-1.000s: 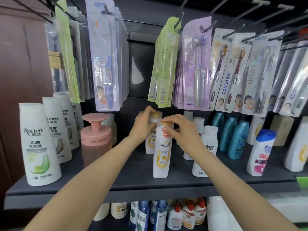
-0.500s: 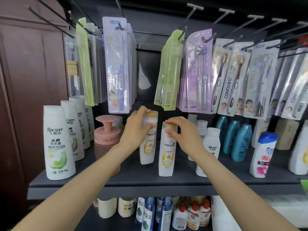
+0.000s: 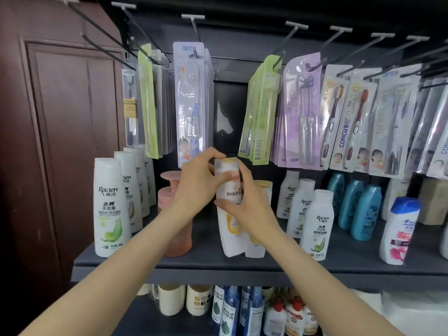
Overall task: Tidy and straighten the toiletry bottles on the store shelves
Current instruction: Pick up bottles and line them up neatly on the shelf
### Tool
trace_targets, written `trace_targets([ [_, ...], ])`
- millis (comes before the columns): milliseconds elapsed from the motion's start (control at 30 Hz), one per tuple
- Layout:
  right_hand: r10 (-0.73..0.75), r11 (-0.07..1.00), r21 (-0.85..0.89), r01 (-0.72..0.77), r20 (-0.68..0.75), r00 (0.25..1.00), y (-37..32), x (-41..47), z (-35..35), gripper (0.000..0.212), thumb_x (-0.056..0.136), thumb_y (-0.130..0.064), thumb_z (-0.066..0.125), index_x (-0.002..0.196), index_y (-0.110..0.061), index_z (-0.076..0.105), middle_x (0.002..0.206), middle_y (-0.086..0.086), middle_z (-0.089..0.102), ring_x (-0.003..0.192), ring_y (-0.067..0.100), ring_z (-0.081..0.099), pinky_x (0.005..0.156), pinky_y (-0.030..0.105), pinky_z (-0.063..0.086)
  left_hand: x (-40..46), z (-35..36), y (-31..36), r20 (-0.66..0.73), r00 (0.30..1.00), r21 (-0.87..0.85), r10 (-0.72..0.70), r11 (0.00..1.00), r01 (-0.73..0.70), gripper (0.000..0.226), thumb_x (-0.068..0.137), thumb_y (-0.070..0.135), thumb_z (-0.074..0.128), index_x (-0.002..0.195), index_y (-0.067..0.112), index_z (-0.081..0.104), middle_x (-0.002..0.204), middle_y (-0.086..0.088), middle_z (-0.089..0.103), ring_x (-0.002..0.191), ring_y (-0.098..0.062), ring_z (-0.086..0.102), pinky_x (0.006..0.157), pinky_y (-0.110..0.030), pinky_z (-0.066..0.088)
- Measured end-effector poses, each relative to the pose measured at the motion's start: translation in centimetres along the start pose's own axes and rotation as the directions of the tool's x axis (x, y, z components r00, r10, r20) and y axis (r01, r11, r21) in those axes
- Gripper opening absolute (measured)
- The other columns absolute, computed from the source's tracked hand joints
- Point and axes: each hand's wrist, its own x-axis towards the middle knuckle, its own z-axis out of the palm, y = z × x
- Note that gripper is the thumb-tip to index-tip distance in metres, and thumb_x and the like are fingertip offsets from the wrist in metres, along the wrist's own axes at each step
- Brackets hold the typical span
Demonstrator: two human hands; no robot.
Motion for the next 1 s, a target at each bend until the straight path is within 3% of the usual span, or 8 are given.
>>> trace_targets([
  [67, 0.051, 0.99, 0.131, -0.052, 0.014, 0.999, -0.2, -0.1, -0.3, 0.086, 0.077, -0.018, 0.076, 0.143, -0.035, 0.024, 0.097, -0.017, 0.057, 0.087, -0.001, 0.058, 0.069, 0.01, 0.048, -0.3, -0.4, -0.4, 0.088, 0.995, -0.097, -0.037, 0.994, 0.046, 0.033, 0.082, 0.026, 0.071, 0.113, 0.025, 0.059, 0.087, 0.004, 0.068, 0.08, -0.004, 0.064, 0.072, -0.012, 0.051],
  [133, 0.11, 0.957, 0.269, -0.107, 0.005, 0.994, -0.2, -0.1, -0.8, 0.081, 0.076, -0.013, 0.076, 0.14, -0.034, 0.031, 0.097, -0.012, 0.06, 0.086, 0.001, 0.061, 0.065, 0.008, 0.049, -0.9, -1.0, -1.1, 0.218, 0.971, -0.29, -0.097, 0.944, 0.159, 0.036, 0.089, 0.019, 0.062, 0.124, 0.024, 0.055, 0.1, -0.002, 0.07, 0.094, -0.01, 0.066, 0.084, -0.027, 0.055],
  [267, 0.204, 0.82, 0.549, -0.16, -0.02, 0.979, -0.4, 0.1, -1.6, 0.068, 0.082, -0.009, 0.07, 0.139, -0.024, 0.037, 0.11, 0.01, 0.065, 0.098, 0.02, 0.067, 0.078, 0.035, 0.058, -2.3, -1.6, -2.5, 0.396, 0.913, -0.198, -0.092, 0.963, 0.183, 0.032, 0.094, 0.013, 0.053, 0.125, 0.014, 0.055, 0.116, 0.001, 0.066, 0.105, -0.004, 0.062, 0.096, -0.025, 0.048],
  [367, 0.211, 0.719, 0.678, -0.154, -0.002, 0.977, -0.8, 0.3, -1.9, 0.069, 0.084, -0.007, 0.066, 0.142, -0.024, 0.033, 0.12, 0.014, 0.061, 0.104, 0.024, 0.065, 0.08, 0.036, 0.058, -3.1, -1.7, -2.7, 0.521, 0.844, -0.27, -0.129, 0.913, 0.306, 0.025, 0.095, 0.023, 0.05, 0.117, 0.025, 0.06, 0.111, 0.005, 0.069, 0.103, -0.008, 0.064, 0.092, -0.029, 0.052],
  [500, 0.215, 0.619, 0.772, -0.144, 0.01, 0.976, -0.5, 0.3, -1.8, 0.066, 0.086, -0.004, 0.063, 0.142, -0.021, 0.034, 0.119, 0.016, 0.059, 0.107, 0.027, 0.062, 0.084, 0.039, 0.056, -3.4, -2.1, -2.8, 0.622, 0.775, -0.267, -0.117, 0.898, 0.349, 0.038, 0.09, 0.021, 0.057, 0.128, 0.022, 0.053, 0.119, 0.004, 0.063, 0.107, -0.006, 0.061, 0.08, -0.022, 0.054],
  [600, 0.215, 0.594, 0.787, -0.166, 0.043, 0.976, -0.2, -0.1, -2.0, 0.058, 0.087, -0.005, 0.061, 0.139, -0.016, 0.038, 0.105, 0.014, 0.061, 0.103, 0.026, 0.063, 0.083, 0.037, 0.057, -3.7, -2.0, -2.9, 0.591, 0.802, -0.231, -0.092, 0.933, 0.277, 0.04, 0.087, 0.017, 0.063, 0.125, 0.022, 0.054, 0.116, 0.005, 0.063, 0.106, -0.005, 0.06, 0.084, -0.023, 0.053],
  [833, 0.228, 0.702, 0.679, -0.215, 0.073, 0.971, 0.4, -0.1, -4.2, 0.028, 0.088, -0.009, 0.061, 0.116, -0.008, 0.058, 0.114, 0.01, 0.068, 0.105, 0.017, 0.066, 0.089, 0.03, 0.054, -3.9, -1.8, -4.5, 0.253, 0.967, 0.053, 0.026, 0.998, -0.04, 0.056, 0.066, 0.02, 0.082, 0.114, 0.028, 0.055, 0.108, 0.013, 0.057, 0.102, -0.004, 0.052, 0.085, -0.014, 0.043],
  [1000, 0.23, 0.682, 0.693, -0.235, 0.101, 0.968, 1.3, -0.7, -4.4, 0.031, 0.086, -0.003, 0.06, 0.118, -0.005, 0.058, 0.112, 0.006, 0.069, 0.107, 0.015, 0.065, 0.091, 0.026, 0.053, -3.8, -1.5, -5.0, 0.135, 0.981, 0.205, 0.139, 0.965, -0.165, 0.062, 0.06, 0.017, 0.083, 0.115, 0.028, 0.055, 0.113, 0.011, 0.05, 0.108, -0.01, 0.041, 0.092, -0.015, 0.031],
])
